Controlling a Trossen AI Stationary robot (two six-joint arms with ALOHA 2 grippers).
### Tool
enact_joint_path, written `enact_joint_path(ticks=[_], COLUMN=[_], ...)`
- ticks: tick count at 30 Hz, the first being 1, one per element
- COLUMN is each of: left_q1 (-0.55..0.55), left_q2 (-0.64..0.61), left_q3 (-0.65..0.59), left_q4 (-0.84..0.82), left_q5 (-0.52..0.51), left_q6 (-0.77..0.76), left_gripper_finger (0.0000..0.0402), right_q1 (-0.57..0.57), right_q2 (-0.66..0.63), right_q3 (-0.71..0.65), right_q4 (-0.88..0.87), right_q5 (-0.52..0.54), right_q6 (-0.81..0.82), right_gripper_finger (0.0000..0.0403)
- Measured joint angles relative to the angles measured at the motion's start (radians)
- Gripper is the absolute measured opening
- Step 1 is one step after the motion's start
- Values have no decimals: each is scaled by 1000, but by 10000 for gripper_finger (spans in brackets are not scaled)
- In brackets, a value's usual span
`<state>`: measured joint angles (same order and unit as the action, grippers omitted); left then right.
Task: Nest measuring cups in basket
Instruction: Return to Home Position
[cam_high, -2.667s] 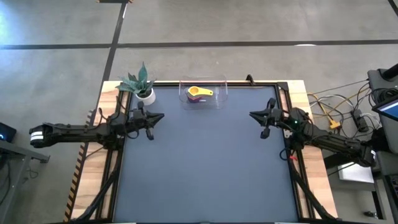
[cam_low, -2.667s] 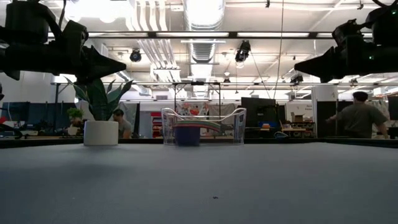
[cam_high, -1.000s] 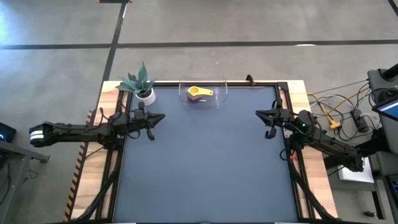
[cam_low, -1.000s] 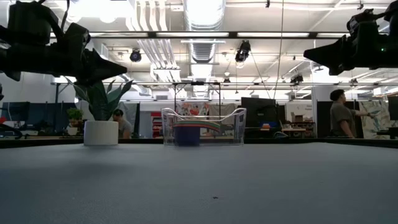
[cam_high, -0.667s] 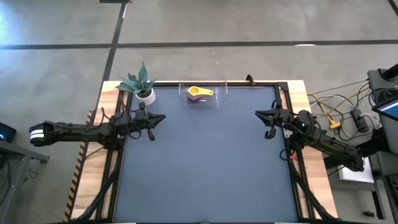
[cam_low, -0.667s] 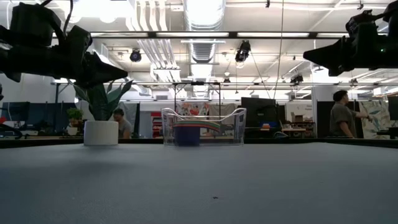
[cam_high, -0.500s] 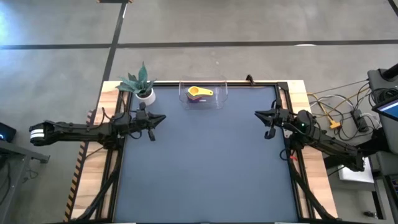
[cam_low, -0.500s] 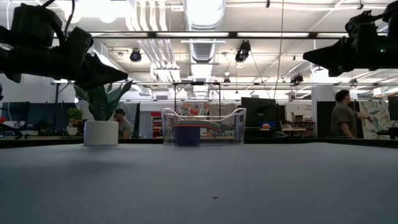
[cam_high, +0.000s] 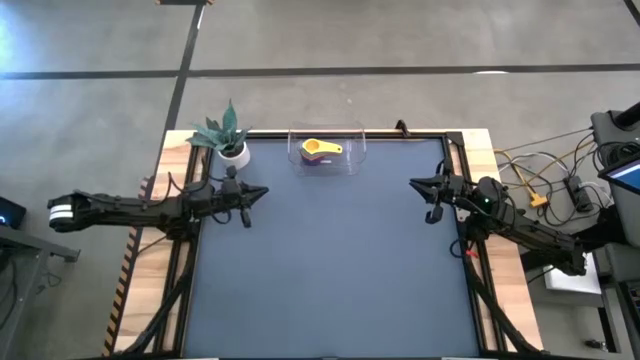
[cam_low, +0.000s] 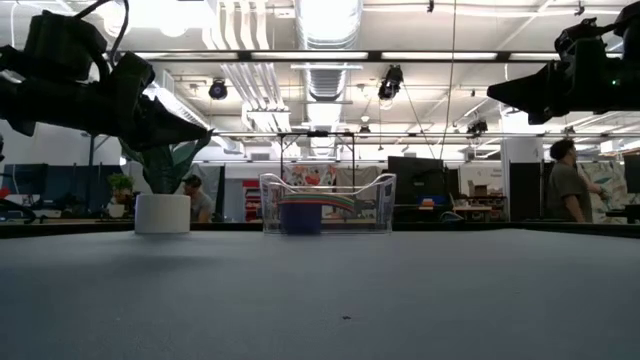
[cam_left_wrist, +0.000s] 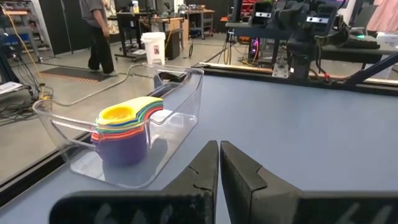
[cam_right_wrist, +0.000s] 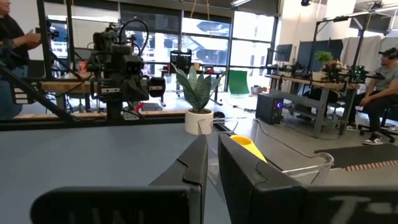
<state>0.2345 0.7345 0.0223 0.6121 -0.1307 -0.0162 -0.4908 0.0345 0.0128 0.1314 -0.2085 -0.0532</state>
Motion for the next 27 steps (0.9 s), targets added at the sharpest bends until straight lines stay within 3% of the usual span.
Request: enact_joint_path(ticks=[27], left_q1=[0], left_q2=[124], left_q3=[0], left_q4=[0], left_q5=[0], left_q6=[0], left_gripper_finger=[0], right_q1=[0], right_q2=[0], right_q3=[0], right_q4=[-1], right_q5=[0], right_q6=[0], right_gripper_finger=[28])
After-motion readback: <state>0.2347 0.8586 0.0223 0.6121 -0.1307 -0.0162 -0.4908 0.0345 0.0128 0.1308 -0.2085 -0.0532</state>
